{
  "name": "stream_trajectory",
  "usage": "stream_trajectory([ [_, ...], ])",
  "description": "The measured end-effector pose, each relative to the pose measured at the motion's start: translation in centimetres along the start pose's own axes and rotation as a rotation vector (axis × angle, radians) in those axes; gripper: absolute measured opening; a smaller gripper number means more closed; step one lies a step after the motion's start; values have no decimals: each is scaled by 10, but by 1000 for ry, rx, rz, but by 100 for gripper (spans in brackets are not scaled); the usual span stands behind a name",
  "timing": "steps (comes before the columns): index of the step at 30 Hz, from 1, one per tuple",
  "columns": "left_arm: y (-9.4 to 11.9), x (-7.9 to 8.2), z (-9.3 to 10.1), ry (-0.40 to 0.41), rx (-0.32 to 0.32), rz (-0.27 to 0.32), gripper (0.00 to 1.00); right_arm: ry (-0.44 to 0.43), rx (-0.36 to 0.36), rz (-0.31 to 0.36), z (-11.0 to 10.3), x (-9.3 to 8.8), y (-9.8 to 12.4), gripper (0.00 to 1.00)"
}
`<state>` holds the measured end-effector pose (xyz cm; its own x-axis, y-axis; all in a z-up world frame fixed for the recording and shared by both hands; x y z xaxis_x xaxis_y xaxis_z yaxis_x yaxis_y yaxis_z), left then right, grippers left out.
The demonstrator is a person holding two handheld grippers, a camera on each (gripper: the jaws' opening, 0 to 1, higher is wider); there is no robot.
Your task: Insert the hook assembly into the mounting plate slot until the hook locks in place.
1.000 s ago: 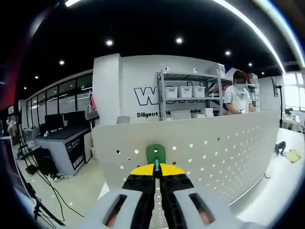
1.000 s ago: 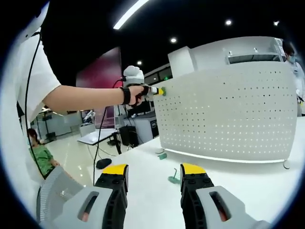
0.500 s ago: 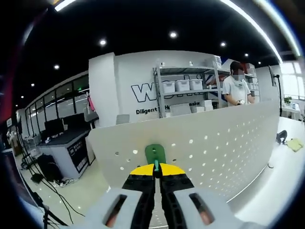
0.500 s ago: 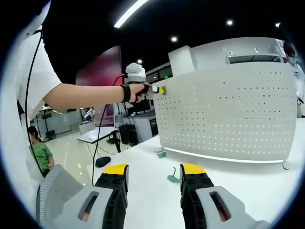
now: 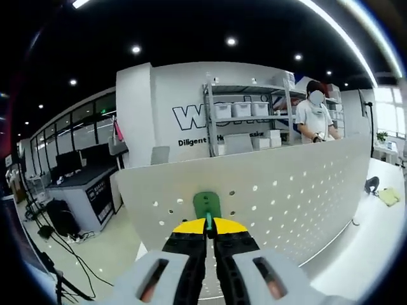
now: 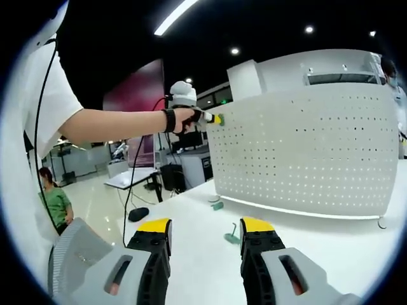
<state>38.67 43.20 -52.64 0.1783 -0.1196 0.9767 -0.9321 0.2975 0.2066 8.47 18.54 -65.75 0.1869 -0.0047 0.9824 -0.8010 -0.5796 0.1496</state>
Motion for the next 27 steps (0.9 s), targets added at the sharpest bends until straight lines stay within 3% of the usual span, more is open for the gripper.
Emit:
stream_trajectory([
  [9,-3,8,1,23,6,41,5,-4,-13,-1,3,-1,2,43],
  [15,-2,8,2,38,18,39,5,-12,-25,4,5,-1,4,43],
  [18,-3,-1,5,69,2,-4,4,-14,-24,-1,4,-3,4,42],
  [25,-2,-1,6,43,21,14,3,-17,-27,1,6,-2,3,42],
  [27,-2,-1,6,105,29,23,2,-16,-29,2,6,-2,3,42],
])
Point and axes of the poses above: the point that each gripper's makers call its tool centre point, and the gripper's own axes: y roughly backward along the fingers, z roughly to its right, x roughly out of its top, the point moved 4 cm from there along y, roughly backward along the fingers, and after that the axes turned 9 degrees about -x, right-handed, at the moved point
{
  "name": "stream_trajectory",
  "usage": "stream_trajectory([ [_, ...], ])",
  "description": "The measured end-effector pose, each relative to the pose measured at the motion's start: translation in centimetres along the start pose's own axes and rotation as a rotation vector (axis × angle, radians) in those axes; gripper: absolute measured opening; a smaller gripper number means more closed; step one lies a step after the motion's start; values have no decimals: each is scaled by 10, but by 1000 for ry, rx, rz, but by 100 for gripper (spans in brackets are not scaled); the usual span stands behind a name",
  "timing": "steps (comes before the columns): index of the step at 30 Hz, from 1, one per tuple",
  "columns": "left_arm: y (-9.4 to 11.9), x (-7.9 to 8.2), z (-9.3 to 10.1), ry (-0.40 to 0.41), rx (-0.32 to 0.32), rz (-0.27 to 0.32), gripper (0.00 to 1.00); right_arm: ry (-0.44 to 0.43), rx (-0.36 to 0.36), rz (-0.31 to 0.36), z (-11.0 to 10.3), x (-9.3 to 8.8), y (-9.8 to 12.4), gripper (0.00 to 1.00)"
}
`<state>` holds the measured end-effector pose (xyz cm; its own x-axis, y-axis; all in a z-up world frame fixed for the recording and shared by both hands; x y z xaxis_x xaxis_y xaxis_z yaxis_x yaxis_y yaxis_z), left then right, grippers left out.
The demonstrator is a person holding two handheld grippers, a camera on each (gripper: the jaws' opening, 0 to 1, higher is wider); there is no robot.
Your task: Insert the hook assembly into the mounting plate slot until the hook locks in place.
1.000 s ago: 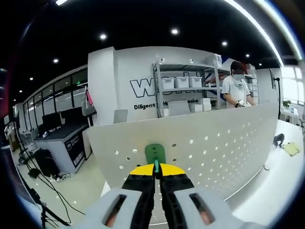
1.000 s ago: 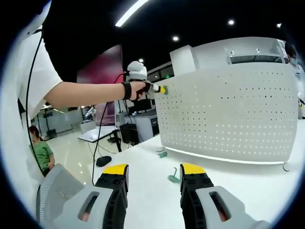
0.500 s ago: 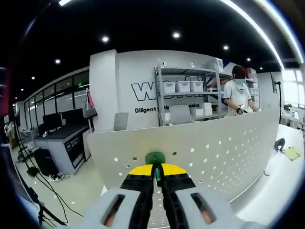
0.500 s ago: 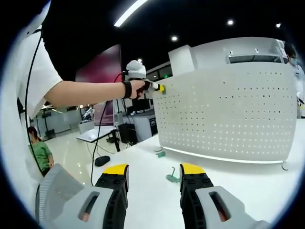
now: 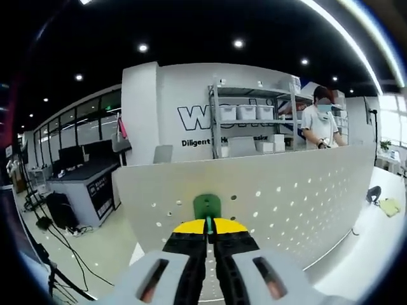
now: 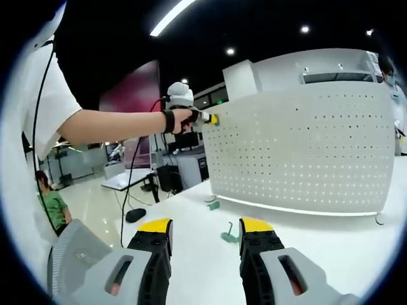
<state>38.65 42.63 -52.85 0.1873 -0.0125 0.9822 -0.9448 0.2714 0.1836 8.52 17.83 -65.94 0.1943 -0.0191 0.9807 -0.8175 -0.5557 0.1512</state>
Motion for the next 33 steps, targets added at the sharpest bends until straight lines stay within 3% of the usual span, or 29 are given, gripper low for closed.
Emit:
stream_trajectory([
  [1,0,0,-1,25,-4,2,2,-1,-1,1,0,0,0,42],
  [5,-1,1,0,-14,7,-15,2,-5,-1,0,0,0,-1,42],
  [11,-2,2,-3,77,3,-23,1,-6,0,1,0,-1,0,42],
  [19,-5,1,-5,-16,-9,-1,1,-12,-4,2,1,-2,0,42],
  [22,-5,2,-6,-17,4,6,1,-9,0,-3,1,-2,-1,42],
  [25,-6,4,-6,34,32,43,1,-11,1,-3,0,-2,-2,42],
  [27,-8,9,4,53,-18,77,1,-9,3,-2,0,-2,-2,42],
  [28,-9,9,6,37,8,62,1,-10,6,0,0,-2,-2,42],
  [29,-8,8,5,-41,44,27,1,-12,7,-1,-1,-2,-2,42],
  [31,-11,7,13,15,-6,51,1,-4,10,-7,-1,-3,-2,42],
  [33,-8,5,7,-10,29,34,1,-6,8,0,-1,-1,-1,42],
])
Point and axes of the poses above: the point that each gripper's makers call its tool centre point, and the gripper's own axes: y roughly backward along the fingers, z roughly to its right, x roughly out of its top, the point moved 4 cm from there along y, roughly backward along the fingers, and after that the axes turned 9 degrees about -x, right-handed, at the moved point
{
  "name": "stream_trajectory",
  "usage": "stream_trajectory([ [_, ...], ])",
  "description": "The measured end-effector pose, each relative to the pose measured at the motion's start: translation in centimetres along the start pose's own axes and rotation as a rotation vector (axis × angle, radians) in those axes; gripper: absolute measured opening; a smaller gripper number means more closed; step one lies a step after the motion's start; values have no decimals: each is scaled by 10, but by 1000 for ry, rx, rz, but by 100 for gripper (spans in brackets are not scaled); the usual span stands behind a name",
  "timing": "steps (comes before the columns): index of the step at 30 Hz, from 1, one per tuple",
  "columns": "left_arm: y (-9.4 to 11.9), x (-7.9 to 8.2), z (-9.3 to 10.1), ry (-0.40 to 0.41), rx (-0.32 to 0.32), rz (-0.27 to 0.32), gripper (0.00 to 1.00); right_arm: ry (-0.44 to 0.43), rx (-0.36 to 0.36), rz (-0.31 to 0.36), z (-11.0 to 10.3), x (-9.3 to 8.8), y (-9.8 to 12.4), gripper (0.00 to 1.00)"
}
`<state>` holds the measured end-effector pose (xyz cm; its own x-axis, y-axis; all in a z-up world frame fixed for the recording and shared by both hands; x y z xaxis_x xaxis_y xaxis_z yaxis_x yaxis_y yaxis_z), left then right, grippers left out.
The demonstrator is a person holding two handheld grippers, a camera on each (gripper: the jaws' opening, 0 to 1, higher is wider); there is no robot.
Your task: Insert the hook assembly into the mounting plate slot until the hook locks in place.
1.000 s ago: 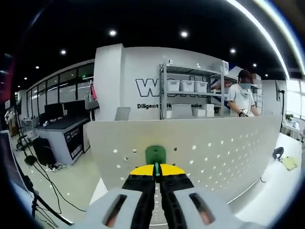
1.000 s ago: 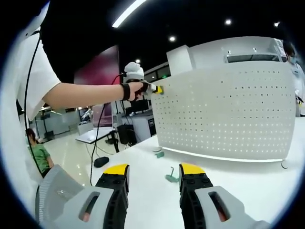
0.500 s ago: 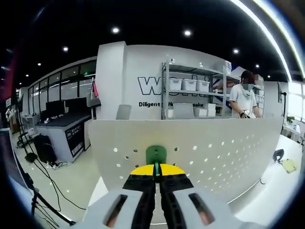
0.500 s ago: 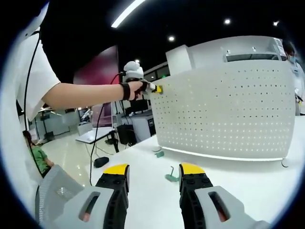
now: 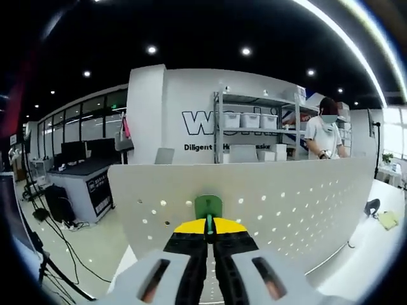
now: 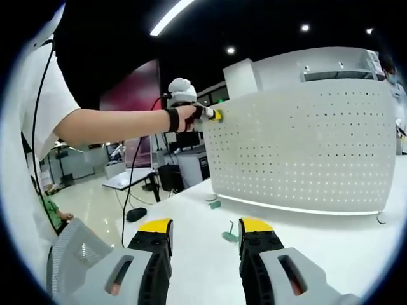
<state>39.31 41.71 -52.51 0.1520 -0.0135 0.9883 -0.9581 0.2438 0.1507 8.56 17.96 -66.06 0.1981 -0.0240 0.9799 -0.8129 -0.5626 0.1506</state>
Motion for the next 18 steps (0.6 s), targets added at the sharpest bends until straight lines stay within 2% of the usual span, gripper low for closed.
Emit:
stream_trajectory([
  [5,6,0,-14,34,25,-4,1,-5,-6,0,3,-1,2,42],
  [7,6,3,-15,36,11,0,1,-5,-5,2,2,-1,1,42],
  [9,3,1,-15,-4,6,-41,1,-4,-3,3,1,0,0,42],
  [18,-5,-1,-18,15,1,-71,1,-13,1,11,0,1,0,42],
])
Point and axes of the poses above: the point that each gripper's makers call its tool centre point, and the gripper's own axes: y roughly backward along the fingers, z roughly to its right, x roughly out of its top, the point moved 4 cm from there along y, roughly backward along the fingers, and after that the axes turned 9 degrees about -x, right-handed, at the moved point
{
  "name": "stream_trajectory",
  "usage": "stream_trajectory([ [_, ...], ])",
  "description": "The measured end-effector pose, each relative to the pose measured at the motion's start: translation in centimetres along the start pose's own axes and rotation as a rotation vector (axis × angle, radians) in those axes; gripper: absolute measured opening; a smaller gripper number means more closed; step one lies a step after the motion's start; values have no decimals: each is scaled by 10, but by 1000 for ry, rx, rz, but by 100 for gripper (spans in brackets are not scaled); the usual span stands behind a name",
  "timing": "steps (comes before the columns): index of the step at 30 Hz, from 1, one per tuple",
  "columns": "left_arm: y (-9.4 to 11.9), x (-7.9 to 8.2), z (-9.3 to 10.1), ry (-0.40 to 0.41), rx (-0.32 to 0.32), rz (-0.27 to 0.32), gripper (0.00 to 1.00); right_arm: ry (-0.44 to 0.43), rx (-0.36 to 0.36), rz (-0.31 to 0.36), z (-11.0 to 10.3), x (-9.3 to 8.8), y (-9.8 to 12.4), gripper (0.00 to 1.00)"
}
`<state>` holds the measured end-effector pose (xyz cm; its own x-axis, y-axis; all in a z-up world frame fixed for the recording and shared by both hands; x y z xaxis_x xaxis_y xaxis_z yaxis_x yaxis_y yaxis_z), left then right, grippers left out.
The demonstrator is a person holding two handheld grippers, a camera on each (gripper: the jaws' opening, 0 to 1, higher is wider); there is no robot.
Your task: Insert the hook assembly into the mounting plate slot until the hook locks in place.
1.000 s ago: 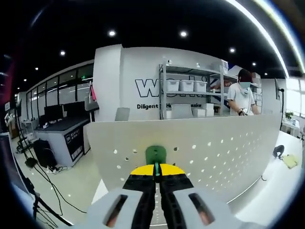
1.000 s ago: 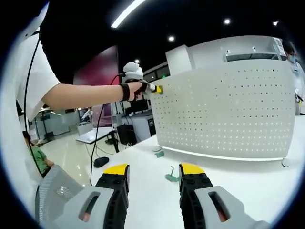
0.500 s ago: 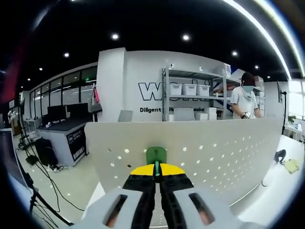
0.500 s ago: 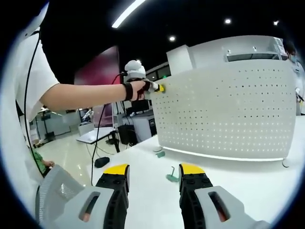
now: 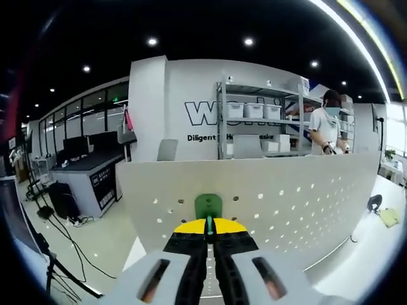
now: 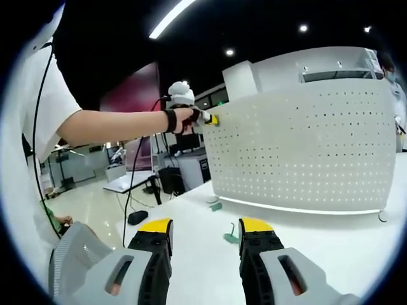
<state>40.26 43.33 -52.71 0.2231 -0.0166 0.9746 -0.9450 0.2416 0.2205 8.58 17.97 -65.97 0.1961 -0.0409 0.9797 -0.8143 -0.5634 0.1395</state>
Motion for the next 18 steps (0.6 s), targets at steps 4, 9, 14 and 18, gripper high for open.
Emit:
stream_trajectory([
  [4,0,-2,4,-17,11,-16,2,-1,-8,-3,2,-1,0,42],
  [9,2,-3,3,11,-3,-19,3,-3,-11,-4,3,-1,1,42],
  [14,4,-7,7,-52,-20,-41,5,2,-8,-3,3,0,0,42],
  [18,8,-13,11,-59,-48,-42,12,17,-1,-9,1,2,-1,42],
])
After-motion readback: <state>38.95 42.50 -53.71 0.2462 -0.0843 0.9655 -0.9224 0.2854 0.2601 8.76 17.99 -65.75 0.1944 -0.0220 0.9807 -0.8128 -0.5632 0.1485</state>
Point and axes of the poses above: the point that each gripper's makers call its tool centre point, and the gripper's own axes: y roughly backward along the fingers, z roughly to its right, x roughly out of its top, the point moved 4 cm from there along y, roughly backward along the fingers, and after that the axes turned 9 degrees about -x, right-handed, at the moved point
